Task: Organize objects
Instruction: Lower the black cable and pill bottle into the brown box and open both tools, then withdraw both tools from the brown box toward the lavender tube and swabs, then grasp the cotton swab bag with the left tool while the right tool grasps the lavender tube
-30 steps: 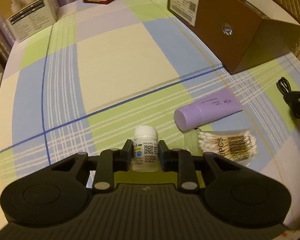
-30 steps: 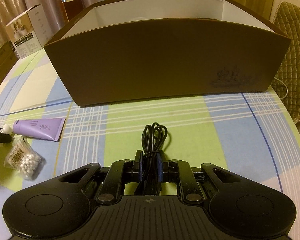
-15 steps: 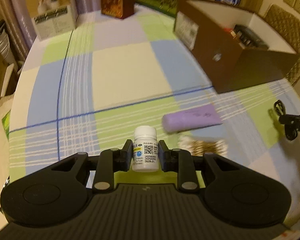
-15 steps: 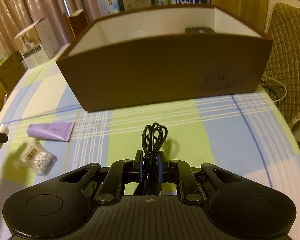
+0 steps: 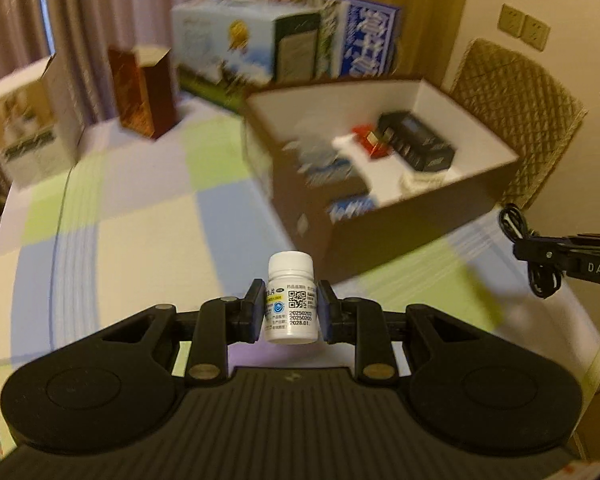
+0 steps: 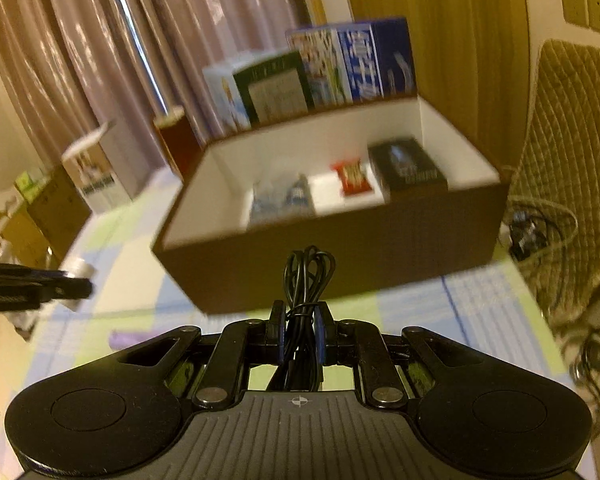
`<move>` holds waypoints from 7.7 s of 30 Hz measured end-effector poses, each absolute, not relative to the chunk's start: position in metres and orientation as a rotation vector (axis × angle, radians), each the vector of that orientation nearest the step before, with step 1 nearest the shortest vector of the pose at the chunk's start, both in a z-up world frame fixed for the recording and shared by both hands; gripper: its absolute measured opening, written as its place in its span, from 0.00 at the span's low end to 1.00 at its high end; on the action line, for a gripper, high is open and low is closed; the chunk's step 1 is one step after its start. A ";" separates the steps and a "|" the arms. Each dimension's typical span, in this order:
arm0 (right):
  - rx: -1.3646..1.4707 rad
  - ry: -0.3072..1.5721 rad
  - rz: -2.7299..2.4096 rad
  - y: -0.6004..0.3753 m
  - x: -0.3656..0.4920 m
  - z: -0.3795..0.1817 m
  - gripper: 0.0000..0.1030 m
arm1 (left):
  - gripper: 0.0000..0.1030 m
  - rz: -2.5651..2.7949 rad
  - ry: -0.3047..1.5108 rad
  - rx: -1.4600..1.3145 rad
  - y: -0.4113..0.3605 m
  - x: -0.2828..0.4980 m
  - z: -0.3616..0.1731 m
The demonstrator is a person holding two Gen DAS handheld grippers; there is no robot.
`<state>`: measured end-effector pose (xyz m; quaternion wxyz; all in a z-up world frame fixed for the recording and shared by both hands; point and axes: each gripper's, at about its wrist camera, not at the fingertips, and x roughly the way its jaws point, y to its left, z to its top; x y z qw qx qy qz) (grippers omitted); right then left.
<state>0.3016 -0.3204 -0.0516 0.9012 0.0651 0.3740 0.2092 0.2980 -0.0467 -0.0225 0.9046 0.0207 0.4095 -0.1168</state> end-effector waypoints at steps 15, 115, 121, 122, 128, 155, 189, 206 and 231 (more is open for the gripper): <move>0.139 0.657 0.548 -0.312 0.406 0.002 0.11 | 0.22 -0.258 0.760 0.022 -0.126 0.393 0.016; 0.111 0.782 0.435 -0.347 0.381 -0.013 0.98 | 0.98 -0.126 0.804 -0.014 -0.099 0.335 0.018; 0.116 0.793 0.432 -0.345 0.365 -0.014 0.98 | 0.98 -0.113 0.817 -0.027 -0.088 0.316 0.014; 0.116 0.794 0.432 -0.344 0.362 -0.014 0.98 | 0.98 -0.110 0.817 -0.030 -0.085 0.313 0.014; 0.113 0.802 0.435 -0.337 0.346 -0.014 0.98 | 0.98 -0.088 0.816 -0.038 -0.069 0.296 0.012; 0.098 0.961 0.503 -0.273 0.289 -0.064 0.98 | 0.98 -0.002 0.952 -0.081 -0.007 0.237 -0.042; 0.120 1.100 0.385 -0.274 0.306 -0.119 0.98 | 0.97 -0.160 1.051 -0.047 -0.012 0.264 -0.132; 0.121 1.132 0.381 -0.271 0.315 -0.128 0.98 | 0.67 -0.172 1.052 0.064 -0.016 0.272 -0.146; -0.336 0.826 0.949 -0.092 0.315 -0.166 0.64 | 0.67 0.167 1.036 -0.085 0.087 0.239 -0.119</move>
